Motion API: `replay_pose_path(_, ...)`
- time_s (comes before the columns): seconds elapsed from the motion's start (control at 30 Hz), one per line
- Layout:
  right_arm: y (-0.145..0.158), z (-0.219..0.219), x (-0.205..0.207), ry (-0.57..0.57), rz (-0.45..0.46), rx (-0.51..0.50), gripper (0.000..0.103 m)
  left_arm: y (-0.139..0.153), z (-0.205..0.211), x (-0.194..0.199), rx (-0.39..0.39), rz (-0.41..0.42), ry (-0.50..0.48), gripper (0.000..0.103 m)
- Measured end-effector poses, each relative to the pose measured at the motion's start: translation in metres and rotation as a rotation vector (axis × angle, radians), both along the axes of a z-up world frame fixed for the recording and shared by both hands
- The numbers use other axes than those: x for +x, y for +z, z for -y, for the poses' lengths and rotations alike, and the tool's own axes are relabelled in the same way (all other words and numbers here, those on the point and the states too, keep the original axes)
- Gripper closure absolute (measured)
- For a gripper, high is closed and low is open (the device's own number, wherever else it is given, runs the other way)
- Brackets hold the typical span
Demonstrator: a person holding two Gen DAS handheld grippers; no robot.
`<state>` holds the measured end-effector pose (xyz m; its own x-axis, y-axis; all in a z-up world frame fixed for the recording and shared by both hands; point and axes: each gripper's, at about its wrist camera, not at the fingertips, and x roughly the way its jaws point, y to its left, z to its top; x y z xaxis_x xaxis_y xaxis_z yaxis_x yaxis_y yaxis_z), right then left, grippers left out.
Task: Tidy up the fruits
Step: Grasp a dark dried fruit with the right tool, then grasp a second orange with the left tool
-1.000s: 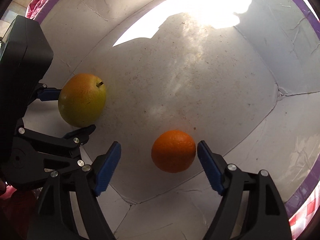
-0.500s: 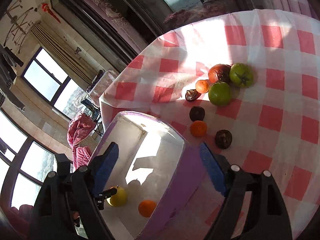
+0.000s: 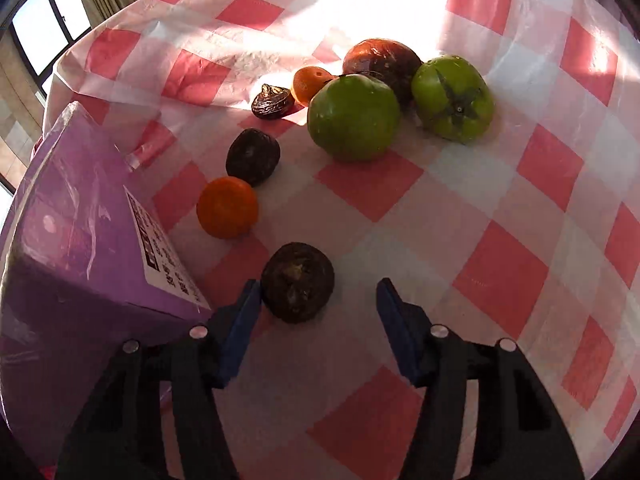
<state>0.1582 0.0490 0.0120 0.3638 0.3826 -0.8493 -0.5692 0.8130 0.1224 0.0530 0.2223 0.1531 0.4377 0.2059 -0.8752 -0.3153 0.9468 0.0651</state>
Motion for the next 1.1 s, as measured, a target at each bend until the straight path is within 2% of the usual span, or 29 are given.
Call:
replay_pose_path(0.13, -0.004, -0.004, -0.005, 0.104, 0.066, -0.05, 0.045, -0.001, 0.03, 0.058, 0.017, -0.135, -0.091, 0.015)
replay_pose_path(0.17, -0.004, -0.003, -0.007, 0.128, 0.079, -0.045, 0.05, -0.004, 0.036, 0.073, 0.009, -0.172, -0.112, 0.015)
replay_pose_path(0.2, -0.005, -0.001, -0.008, 0.134, 0.089, -0.05, 0.064, -0.009, 0.043, 0.088, -0.016, -0.207, -0.139, 0.015)
replay_pose_path(0.27, -0.006, 0.008, -0.007, 0.104, 0.076, -0.034, 0.064, -0.019, 0.057, 0.118, -0.054, -0.301, -0.189, 0.015)
replay_pose_path(0.37, -0.004, 0.035, -0.008, 0.009, 0.039, 0.007, 0.064, -0.049, 0.076, 0.158, -0.054, -0.462, -0.232, 0.015)
replay_pose_path(0.47, -0.002, 0.063, -0.016, -0.065, -0.002, 0.045, 0.064, -0.091, 0.088, 0.184, -0.088, -0.656, -0.227, 0.018)
replay_pose_path(0.5, -0.002, 0.07, -0.02, -0.074, -0.007, 0.048, 0.064, -0.104, 0.091, 0.19, -0.093, -0.719, -0.22, 0.022)
replay_pose_path(0.6, -0.003, 0.088, -0.031, -0.097, -0.027, 0.065, 0.064, -0.135, 0.101, 0.202, -0.056, -0.829, -0.211, 0.028)
replay_pose_path(0.7, -0.003, 0.101, -0.039, -0.117, -0.038, 0.072, 0.064, -0.155, 0.105, 0.207, -0.029, -0.878, -0.189, 0.031)
replay_pose_path(0.9, -0.001, 0.12, -0.046, -0.16, -0.043, 0.076, 0.064, -0.184, 0.103, 0.193, -0.018, -0.95, -0.142, 0.048)
replay_pose_path(0.93, 0.001, 0.123, -0.047, -0.163, -0.041, 0.073, 0.064, -0.185, 0.102, 0.191, -0.031, -0.929, -0.139, 0.053)
replay_pose_path(1.03, 0.004, 0.127, -0.052, -0.17, -0.04, 0.066, 0.064, -0.18, 0.097, 0.187, -0.085, -0.844, -0.136, 0.057)
replay_pose_path(1.1, 0.007, 0.133, -0.055, -0.174, -0.038, 0.06, 0.064, -0.178, 0.095, 0.184, -0.111, -0.819, -0.123, 0.061)
